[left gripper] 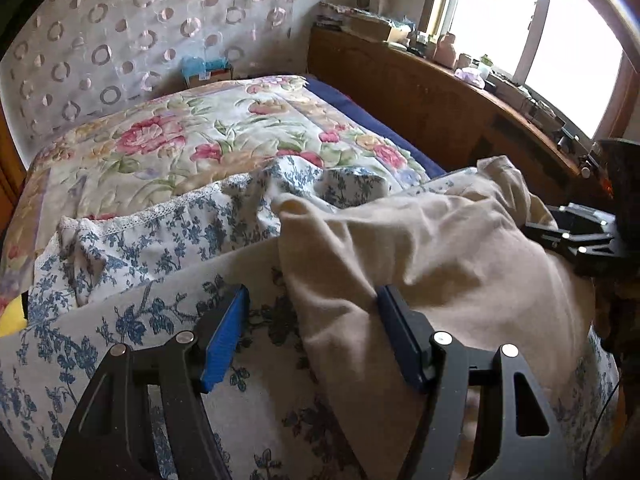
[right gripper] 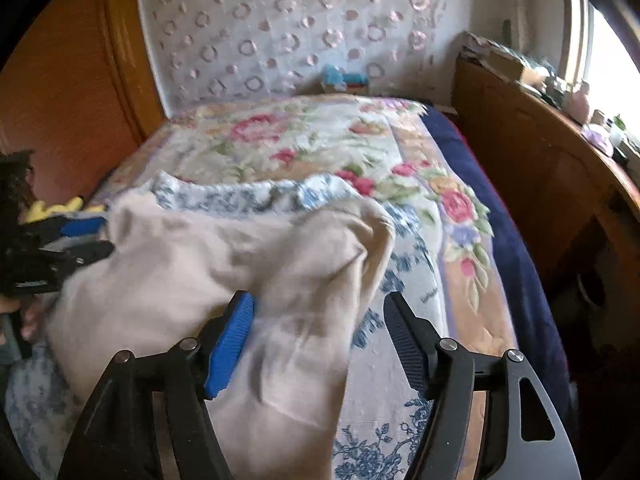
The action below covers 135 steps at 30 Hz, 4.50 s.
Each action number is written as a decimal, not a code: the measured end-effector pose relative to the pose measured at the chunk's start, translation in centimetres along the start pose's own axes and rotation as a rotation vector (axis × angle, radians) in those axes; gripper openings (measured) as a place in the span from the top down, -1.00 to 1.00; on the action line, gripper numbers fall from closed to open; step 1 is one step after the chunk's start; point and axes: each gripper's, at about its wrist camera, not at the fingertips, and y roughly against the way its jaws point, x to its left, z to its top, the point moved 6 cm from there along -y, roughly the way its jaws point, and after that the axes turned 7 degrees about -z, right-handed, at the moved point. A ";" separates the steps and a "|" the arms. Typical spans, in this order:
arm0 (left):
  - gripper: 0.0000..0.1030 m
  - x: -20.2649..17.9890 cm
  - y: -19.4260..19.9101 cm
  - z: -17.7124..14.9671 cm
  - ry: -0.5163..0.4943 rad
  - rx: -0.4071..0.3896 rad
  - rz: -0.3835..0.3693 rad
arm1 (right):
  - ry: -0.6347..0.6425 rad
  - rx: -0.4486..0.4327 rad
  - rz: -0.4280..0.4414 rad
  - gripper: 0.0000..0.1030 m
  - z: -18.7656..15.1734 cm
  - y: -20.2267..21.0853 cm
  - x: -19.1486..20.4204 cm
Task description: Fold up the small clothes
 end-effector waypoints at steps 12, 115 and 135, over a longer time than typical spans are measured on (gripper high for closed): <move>0.57 -1.3 -0.7 0.5 0.002 0.004 -0.081 | -0.008 0.022 0.141 0.04 0.6 -1.3 0.3; -0.69 -4.2 30.2 -12.2 0.013 -0.531 0.288 | 0.059 -0.478 0.127 -0.59 -10.3 21.5 19.5; -0.69 -4.6 31.1 -12.3 0.031 -0.532 0.319 | 0.025 -0.535 0.086 -0.59 -13.9 22.8 20.0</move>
